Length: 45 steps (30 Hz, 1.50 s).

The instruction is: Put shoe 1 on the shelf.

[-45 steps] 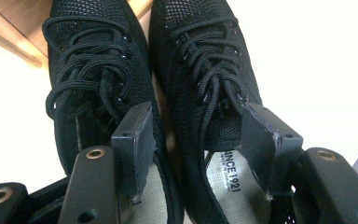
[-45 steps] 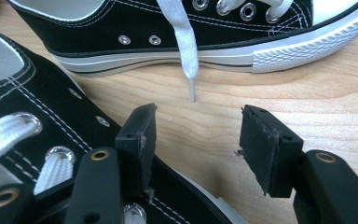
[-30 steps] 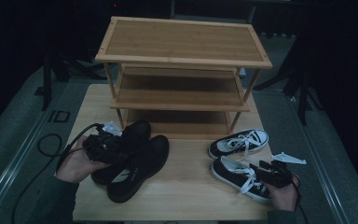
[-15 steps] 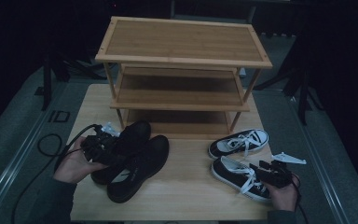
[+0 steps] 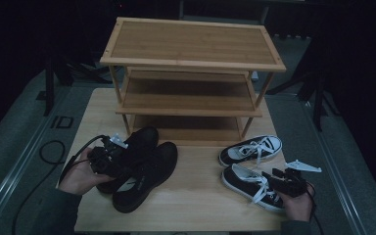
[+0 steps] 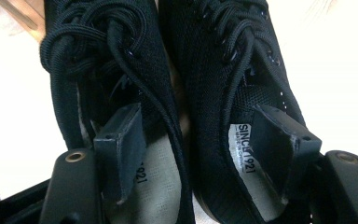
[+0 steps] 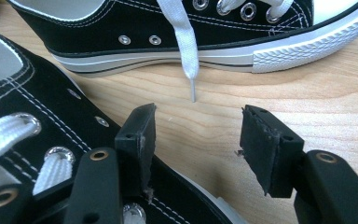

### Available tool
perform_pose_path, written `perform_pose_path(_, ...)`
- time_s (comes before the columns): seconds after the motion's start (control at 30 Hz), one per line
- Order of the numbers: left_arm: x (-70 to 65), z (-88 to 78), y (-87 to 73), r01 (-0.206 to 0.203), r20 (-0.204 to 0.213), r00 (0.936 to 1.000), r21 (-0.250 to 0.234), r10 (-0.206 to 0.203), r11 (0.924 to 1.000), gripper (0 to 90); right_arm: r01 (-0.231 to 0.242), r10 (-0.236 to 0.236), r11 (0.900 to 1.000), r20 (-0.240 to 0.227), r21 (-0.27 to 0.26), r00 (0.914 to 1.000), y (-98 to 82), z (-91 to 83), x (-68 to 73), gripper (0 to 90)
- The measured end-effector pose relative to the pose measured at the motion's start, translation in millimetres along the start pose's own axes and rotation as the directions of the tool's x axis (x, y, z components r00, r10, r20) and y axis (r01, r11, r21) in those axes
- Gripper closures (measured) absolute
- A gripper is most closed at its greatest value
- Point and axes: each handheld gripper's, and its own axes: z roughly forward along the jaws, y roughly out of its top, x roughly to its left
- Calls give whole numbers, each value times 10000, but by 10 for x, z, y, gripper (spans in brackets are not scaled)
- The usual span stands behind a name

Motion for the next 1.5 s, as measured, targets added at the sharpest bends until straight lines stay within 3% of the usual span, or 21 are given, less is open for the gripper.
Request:
perform_pose_path(0.3,-21,95,47,-154,61,9999,523,151,9985,433,-5,5,10000,-2,0,10000,0,0,1,451)
perform_pose_path(0.47,-21,111,68,-5,80,10000,626,0,9980,441,-2,2,10000,-6,3,10000,0,0,0,450)
perform_pose_path(0.8,-28,236,93,93,-386,9992,1333,-42,9910,472,0,0,10000,-4,2,10000,0,0,0,450)
perform_pose_path(0.97,-34,311,125,26,-403,9992,1732,45,9849,542,-1,1,10000,-9,6,10000,0,1,0,450)
perform_pose_path(1.1,-30,342,148,15,-164,9999,1892,17,9819,628,1,-1,10000,-14,7,10000,0,1,0,450)
perform_pose_path(1.33,-31,329,148,-49,-509,9986,1897,148,9818,820,-6,6,10000,-29,11,10000,1,1,-2,449)
perform_pose_path(1.5,-55,320,149,-28,-871,9960,1852,192,9827,849,-15,15,10000,-33,12,10000,1,1,-3,449)
